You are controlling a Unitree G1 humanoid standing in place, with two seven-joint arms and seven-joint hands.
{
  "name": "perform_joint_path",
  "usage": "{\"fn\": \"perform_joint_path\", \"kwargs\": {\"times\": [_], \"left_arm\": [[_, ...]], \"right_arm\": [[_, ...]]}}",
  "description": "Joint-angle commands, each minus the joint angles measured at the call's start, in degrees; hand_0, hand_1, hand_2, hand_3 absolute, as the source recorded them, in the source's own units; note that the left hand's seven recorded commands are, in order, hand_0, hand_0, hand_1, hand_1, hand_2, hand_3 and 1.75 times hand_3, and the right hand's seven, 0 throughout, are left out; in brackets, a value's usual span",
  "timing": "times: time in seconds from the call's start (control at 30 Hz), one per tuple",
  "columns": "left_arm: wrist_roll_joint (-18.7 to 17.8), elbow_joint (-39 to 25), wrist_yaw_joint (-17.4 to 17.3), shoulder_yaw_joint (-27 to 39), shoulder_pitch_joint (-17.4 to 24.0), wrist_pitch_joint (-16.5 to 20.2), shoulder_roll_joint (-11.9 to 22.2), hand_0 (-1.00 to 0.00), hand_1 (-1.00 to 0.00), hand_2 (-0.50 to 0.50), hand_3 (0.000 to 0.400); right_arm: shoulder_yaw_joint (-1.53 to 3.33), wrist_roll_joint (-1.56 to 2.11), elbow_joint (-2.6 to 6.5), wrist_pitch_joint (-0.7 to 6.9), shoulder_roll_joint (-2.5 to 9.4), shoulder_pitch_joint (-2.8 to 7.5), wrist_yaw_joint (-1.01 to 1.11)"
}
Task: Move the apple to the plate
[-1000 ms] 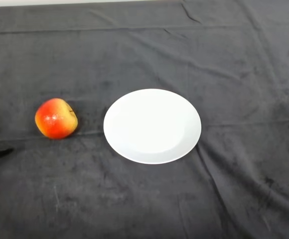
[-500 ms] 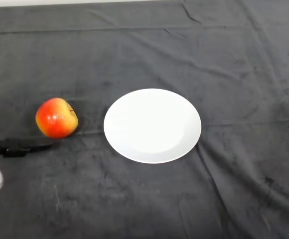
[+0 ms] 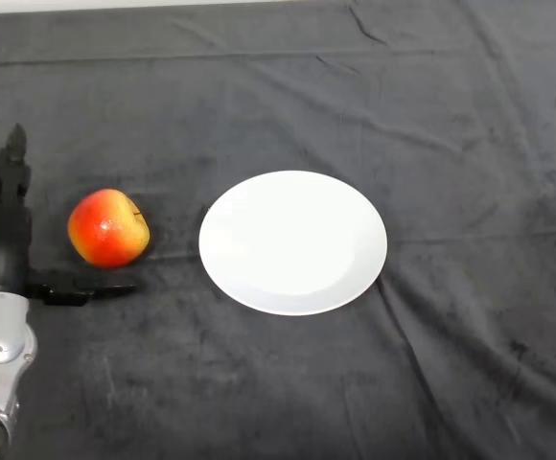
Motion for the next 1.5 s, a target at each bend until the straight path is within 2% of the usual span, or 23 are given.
{"fn": "perform_joint_path", "kwargs": {"times": [0.03,0.4,0.43,0.47,0.5,0.63,0.83,1.13,1.33,1.5], "left_arm": [[1.25,1.00,-0.77,-0.64,-3.05,-1.68,-0.27,0.00,0.00,0.00,0.000],[0.88,1.90,-3.05,-1.43,-3.35,-2.07,-1.06,0.00,0.00,0.00,0.000],[0.72,2.00,-3.43,-1.38,-3.33,-2.02,-0.93,-0.15,0.00,-0.07,0.058],[0.56,2.10,-3.77,-1.30,-3.35,-1.92,-0.76,-0.91,-0.85,-0.03,0.362],[0.38,2.21,-4.11,-1.17,-3.40,-1.75,-0.55,-1.00,-1.00,0.00,0.400],[-0.29,2.67,-4.86,-0.59,-3.38,-0.80,0.31,-1.00,-1.00,0.00,0.400],[-0.40,3.36,-3.99,-0.30,-3.95,1.83,0.42,-1.00,-1.00,0.00,0.400],[-0.38,3.28,-2.67,-0.06,-7.07,4.81,0.45,-1.00,-1.00,0.00,0.400],[0.34,1.67,0.80,-0.67,-8.53,2.89,-1.98,-1.00,-1.00,0.00,0.400],[1.23,0.05,3.51,-1.93,-8.48,-1.22,-4.86,-1.00,-1.00,0.00,0.400]], "right_arm": [[0.66,-0.20,1.22,-0.19,-1.58,-0.59,-0.45],[0.67,-0.20,1.24,-0.20,-1.58,-0.60,-0.46],[0.67,-0.20,1.25,-0.20,-1.58,-0.60,-0.46],[0.67,-0.20,1.25,-0.20,-1.58,-0.60,-0.46],[0.67,-0.20,1.25,-0.21,-1.58,-0.61,-0.46],[0.67,-0.20,1.26,-0.21,-1.58,-0.61,-0.46],[0.67,-0.20,1.27,-0.21,-1.58,-0.61,-0.46],[0.68,-0.20,1.28,-0.22,-1.58,-0.62,-0.46],[0.68,-0.21,1.29,-0.23,-1.58,-0.62,-0.47],[0.68,-0.21,1.30,-0.23,-1.58,-0.63,-0.47]]}}
